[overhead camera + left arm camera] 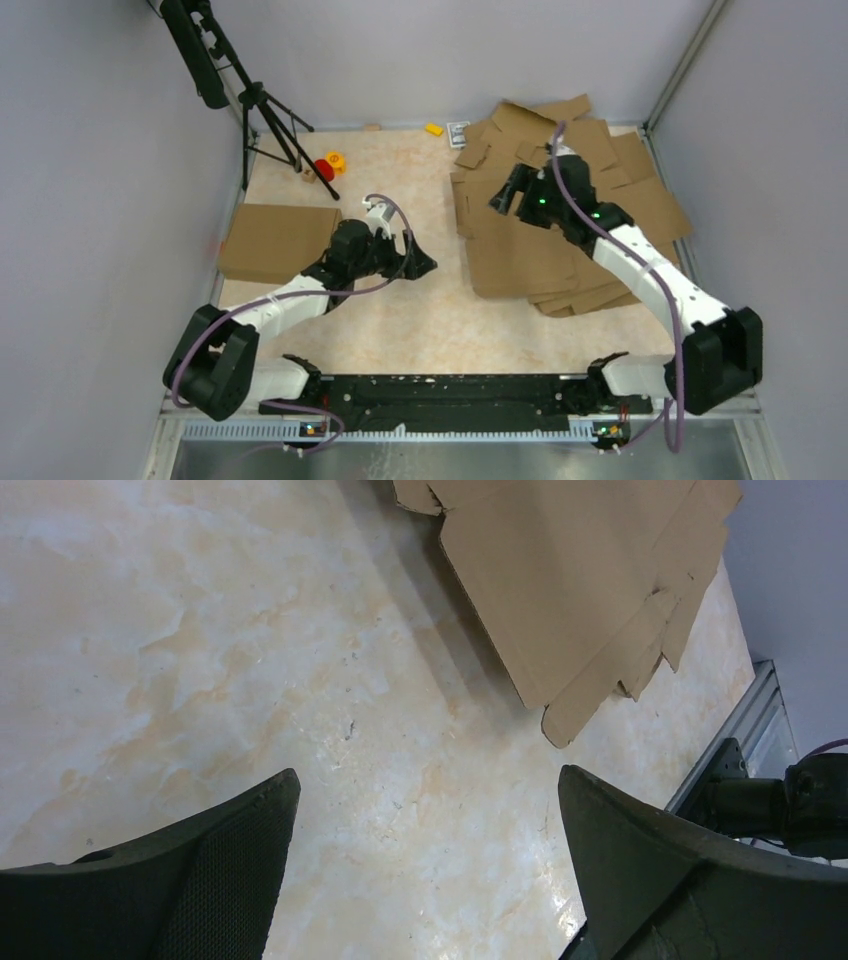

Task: Fold the paper box
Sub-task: Move the paper box to the paper box, then fold the paper box at the center of the board.

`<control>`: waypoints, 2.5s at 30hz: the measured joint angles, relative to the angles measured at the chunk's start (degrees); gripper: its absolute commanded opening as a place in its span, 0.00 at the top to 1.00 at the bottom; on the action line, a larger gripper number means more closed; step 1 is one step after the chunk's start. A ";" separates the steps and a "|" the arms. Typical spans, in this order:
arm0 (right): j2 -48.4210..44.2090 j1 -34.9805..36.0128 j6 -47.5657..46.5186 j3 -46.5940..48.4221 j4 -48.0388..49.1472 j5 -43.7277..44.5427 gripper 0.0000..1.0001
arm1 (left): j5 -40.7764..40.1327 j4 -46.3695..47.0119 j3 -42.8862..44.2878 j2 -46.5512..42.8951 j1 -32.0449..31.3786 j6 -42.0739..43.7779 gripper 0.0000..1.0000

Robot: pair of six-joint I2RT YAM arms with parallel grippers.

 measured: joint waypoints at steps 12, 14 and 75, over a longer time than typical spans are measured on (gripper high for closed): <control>-7.08 -26.43 -8.15 -22.12 -0.85 -3.56 0.30 | -3.13 -4.28 11.67 15.91 -10.67 -9.07 0.10; -5.97 -26.51 -8.09 -23.17 0.31 -2.56 0.30 | -3.76 -4.79 14.56 18.58 -10.99 -10.21 0.13; -13.07 -19.23 -10.45 -23.91 0.17 -6.60 0.06 | -4.09 -31.43 11.56 -0.74 4.76 -0.85 0.18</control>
